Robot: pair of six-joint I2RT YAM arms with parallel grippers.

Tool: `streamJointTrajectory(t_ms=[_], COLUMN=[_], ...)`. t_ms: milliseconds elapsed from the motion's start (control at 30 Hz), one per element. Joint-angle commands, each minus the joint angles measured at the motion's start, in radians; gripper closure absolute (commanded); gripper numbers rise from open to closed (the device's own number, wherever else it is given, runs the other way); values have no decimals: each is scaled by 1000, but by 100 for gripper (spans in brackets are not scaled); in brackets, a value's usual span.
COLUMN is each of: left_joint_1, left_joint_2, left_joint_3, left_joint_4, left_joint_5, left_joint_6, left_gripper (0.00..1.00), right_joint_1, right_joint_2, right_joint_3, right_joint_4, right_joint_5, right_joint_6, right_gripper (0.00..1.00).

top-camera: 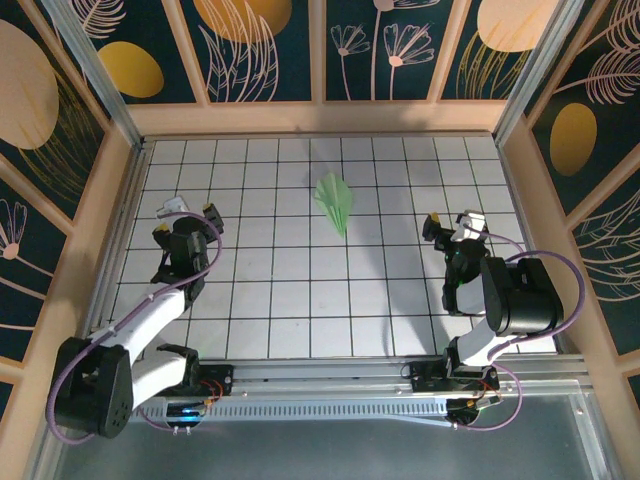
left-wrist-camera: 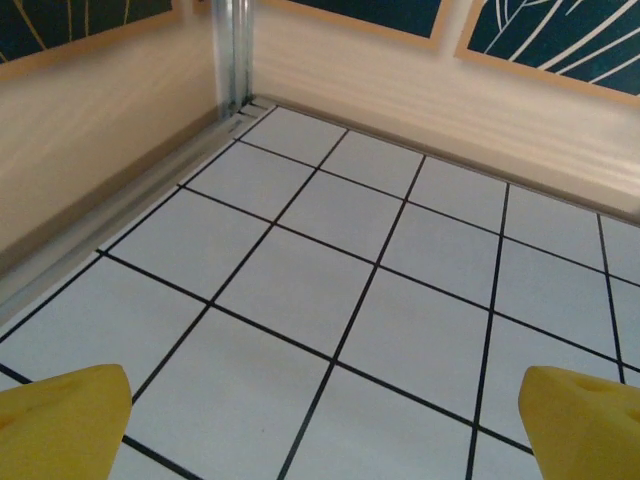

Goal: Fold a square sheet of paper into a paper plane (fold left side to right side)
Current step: Reset both arms

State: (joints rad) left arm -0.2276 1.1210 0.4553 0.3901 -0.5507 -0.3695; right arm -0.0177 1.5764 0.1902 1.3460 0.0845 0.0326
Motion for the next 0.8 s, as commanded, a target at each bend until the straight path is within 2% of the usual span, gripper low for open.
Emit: streamJointTrajectory(t_ms=[0, 300, 433, 533, 700, 767], left_joint_1=[12, 27, 34, 39, 67, 83], left_joint_2=[48, 190, 232, 235, 239, 244], left_joint_3=[-28, -17, -6, -42, -55, -77], left_joint_4=[172, 384, 424, 531, 589, 659], left_joint_5=[-40, -17, 48, 109, 184, 210], left_joint_6=[61, 191, 244, 283, 311, 323], left_gripper=[1, 1, 1, 1, 1, 1], right_joint_1=[7, 7, 6, 6, 6, 6], right_joint_2=[-10, -11, -11, -10, -10, -11], right_joint_3=[15, 14, 15, 15, 15, 16], right_joint_4=[13, 12, 12, 13, 10, 11], right_joint_5=[5, 6, 5, 4, 5, 5], right_joint_6=[-7, -6, -6, -6, -6, -6], right_gripper=[1, 1, 1, 1, 1, 1])
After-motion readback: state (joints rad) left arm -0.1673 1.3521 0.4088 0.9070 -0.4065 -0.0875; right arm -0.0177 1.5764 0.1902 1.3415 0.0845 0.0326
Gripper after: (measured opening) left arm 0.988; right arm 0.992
